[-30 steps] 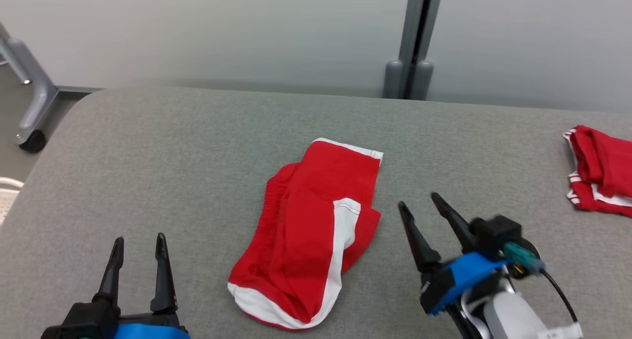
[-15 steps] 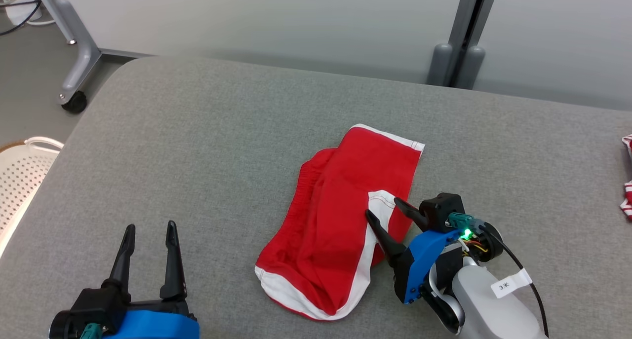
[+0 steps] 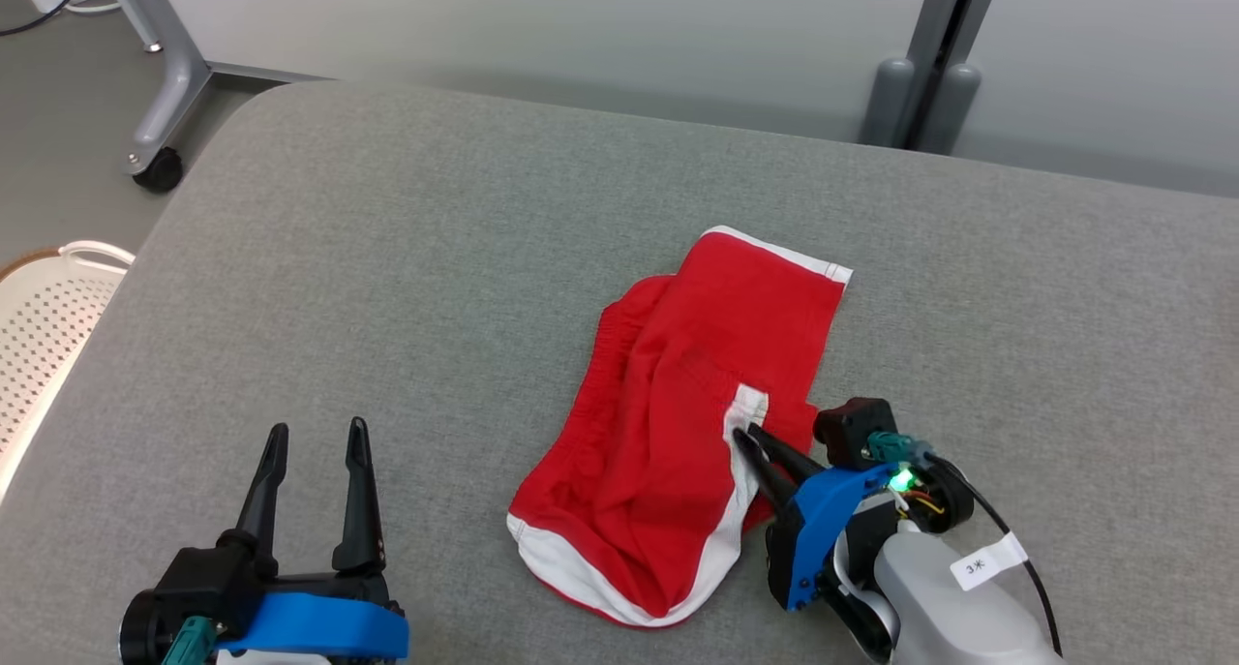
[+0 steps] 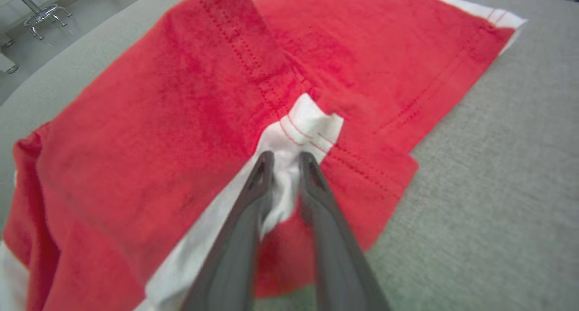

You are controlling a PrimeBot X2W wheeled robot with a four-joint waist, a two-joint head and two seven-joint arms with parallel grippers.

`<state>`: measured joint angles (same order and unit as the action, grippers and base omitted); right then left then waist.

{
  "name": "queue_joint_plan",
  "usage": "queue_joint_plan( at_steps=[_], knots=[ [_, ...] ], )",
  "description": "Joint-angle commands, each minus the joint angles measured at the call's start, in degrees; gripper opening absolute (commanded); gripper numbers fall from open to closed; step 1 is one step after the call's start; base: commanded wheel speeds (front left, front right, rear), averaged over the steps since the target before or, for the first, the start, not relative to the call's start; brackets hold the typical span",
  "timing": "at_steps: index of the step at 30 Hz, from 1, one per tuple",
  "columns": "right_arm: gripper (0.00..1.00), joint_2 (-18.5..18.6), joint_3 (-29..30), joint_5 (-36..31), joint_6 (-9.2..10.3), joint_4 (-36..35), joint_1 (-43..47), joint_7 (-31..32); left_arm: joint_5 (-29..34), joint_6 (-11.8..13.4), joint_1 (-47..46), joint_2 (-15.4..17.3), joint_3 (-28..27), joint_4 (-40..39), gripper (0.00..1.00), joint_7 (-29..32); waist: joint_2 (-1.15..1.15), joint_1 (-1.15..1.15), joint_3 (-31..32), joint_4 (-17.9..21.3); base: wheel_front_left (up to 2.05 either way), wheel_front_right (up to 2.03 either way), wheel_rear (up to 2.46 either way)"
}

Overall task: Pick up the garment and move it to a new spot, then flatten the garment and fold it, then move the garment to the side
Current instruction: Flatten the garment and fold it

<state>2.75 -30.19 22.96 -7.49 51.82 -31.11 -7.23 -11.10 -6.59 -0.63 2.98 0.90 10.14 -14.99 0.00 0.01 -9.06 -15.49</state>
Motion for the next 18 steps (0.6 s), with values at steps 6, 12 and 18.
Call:
queue_joint_plan(
  at_steps=[6,12,18],
  knots=[
    [0.00,0.27,1.39,0.44,-0.01,2.35,-0.90,-5.81,0.09,0.26,-0.27,-0.12,-0.80,0.24,1.00,-0.26,0.00,-0.01,1.03,2.46,0.00,0.00,0.00],
    [0.00,1.20,7.04,-2.10,-0.01,-0.47,2.97,-7.99,-0.21,0.21,0.71,-0.12,-1.33,0.11,1.00,-0.26,0.00,-0.01,1.98,6.19,0.00,0.00,0.00],
    [0.00,2.70,14.53,-4.80,-0.01,-12.96,12.57,-8.00,-0.40,0.36,1.53,-0.11,-1.38,-0.04,1.00,-0.26,0.00,-0.01,2.38,10.15,0.00,0.00,0.00]
  ],
)
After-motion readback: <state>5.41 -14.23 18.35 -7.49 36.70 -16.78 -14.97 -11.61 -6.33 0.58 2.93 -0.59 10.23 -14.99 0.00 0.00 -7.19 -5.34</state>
